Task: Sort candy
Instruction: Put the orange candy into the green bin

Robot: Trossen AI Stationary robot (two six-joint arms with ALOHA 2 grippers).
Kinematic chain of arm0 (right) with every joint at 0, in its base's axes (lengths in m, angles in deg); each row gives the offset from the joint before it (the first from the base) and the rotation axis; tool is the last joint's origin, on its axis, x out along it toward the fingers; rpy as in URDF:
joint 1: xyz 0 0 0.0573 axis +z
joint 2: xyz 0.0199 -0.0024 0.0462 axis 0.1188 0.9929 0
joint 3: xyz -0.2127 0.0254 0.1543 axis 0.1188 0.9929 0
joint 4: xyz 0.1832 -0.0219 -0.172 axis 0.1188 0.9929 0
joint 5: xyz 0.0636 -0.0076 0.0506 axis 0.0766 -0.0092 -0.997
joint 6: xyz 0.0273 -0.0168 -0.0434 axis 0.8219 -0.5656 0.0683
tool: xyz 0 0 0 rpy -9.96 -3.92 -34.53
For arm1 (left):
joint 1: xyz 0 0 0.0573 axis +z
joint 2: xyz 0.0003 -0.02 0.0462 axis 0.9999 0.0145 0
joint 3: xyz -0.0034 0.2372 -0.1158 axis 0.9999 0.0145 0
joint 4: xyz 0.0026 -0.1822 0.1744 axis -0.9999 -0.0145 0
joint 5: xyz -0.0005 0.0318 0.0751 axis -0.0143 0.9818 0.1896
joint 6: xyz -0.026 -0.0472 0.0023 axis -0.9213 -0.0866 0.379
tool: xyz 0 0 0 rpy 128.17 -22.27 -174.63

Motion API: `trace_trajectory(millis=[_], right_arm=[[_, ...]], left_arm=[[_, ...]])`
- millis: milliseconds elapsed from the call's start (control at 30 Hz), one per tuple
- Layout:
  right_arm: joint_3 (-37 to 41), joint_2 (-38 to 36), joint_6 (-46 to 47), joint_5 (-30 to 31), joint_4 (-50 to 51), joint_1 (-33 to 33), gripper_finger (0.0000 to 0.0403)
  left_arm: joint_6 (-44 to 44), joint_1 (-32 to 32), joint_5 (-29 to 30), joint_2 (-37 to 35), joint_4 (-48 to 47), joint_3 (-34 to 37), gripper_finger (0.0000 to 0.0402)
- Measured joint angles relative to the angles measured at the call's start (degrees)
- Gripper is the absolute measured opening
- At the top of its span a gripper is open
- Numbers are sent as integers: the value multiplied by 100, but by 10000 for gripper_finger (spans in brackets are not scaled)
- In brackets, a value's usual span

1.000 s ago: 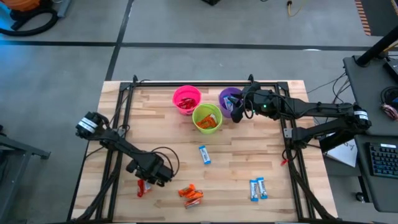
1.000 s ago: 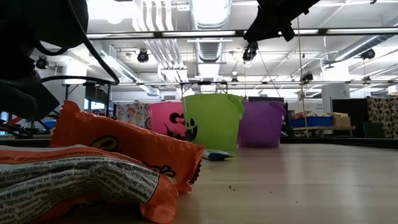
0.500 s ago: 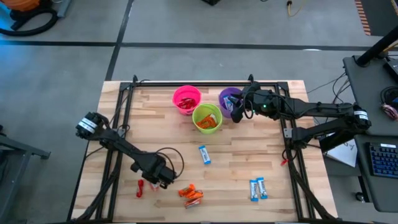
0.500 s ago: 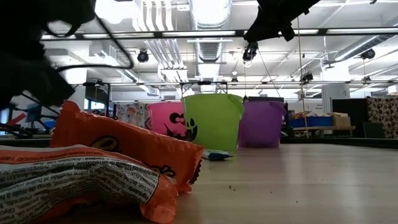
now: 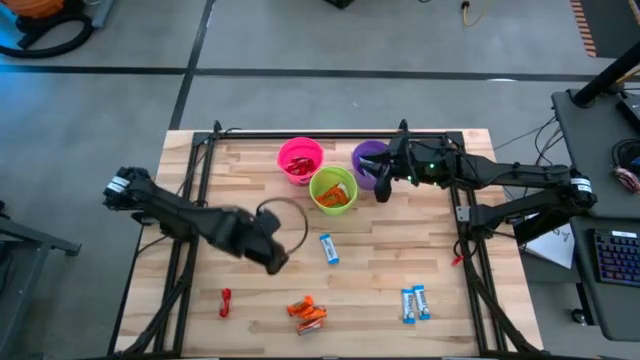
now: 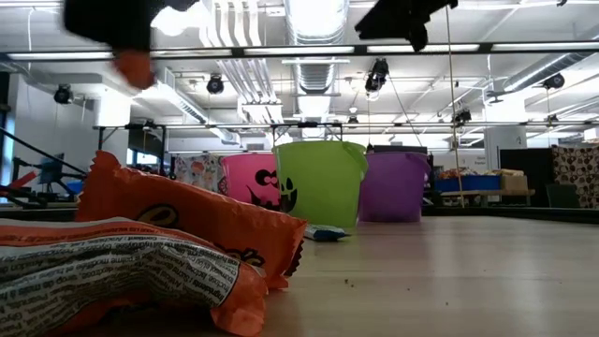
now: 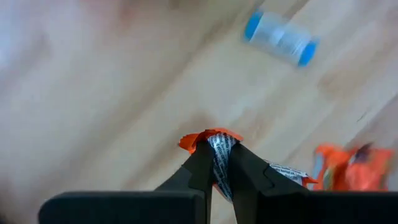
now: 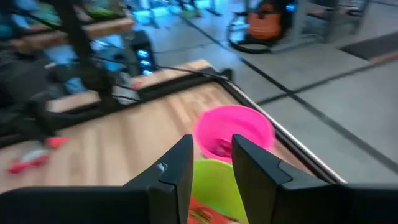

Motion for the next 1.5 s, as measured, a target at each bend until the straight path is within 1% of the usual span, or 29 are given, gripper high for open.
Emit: trace_trajectory(millis=[100,233,367,467,533,567,633,733,833,900,933,1067,1167,1233,1367,1500], right_arm=[[-76,0,5,-364,-111,3,114],[-161,0,258,-500,-331,15,136],[-262,0,340,-640,-328,31,162],[-281,0,576,-728,-328,69,178],[-279,0,808,-877,-319,97,187],[-278,0,845,-952,-307,130,190],[-261,18,885,-1003,-293,251,196],[-241,114,876,-1052,-270,469,200],[-241,233,894,-1046,-273,706,201],[-241,288,952,-1047,-290,839,201],[-244,322,1009,-1047,-304,896,201],[-377,362,1218,-1044,-375,999,201],[-454,339,1046,-1061,-663,1018,201],[-477,339,768,-1112,-921,1031,201],[-473,341,333,-1041,-1338,1145,201],[-471,391,543,-617,-1386,1178,201]], left_arm=[[1392,230,408,-123,298,-275,16],[2823,420,639,-12,21,-444,16],[3902,709,929,20,-250,-445,15],[4459,1000,1283,-2,-581,-456,15],[4765,1178,1554,-47,-586,-488,15],[4870,1273,1610,-85,-436,-511,15],[4877,1449,1588,-139,221,-565,15],[4823,1567,1458,-225,2018,-579,15],[5307,1543,1026,-298,3948,-524,15],[5523,1541,712,-297,4893,-524,15],[5542,1542,688,-288,5176,-524,15],[5554,1563,779,-267,5614,-522,15],[5575,1585,416,-244,6154,-517,15],[5576,1613,183,-243,6442,-517,15],[5532,1671,234,-263,6353,-517,15],[5503,1688,442,-264,6428,-517,15]])
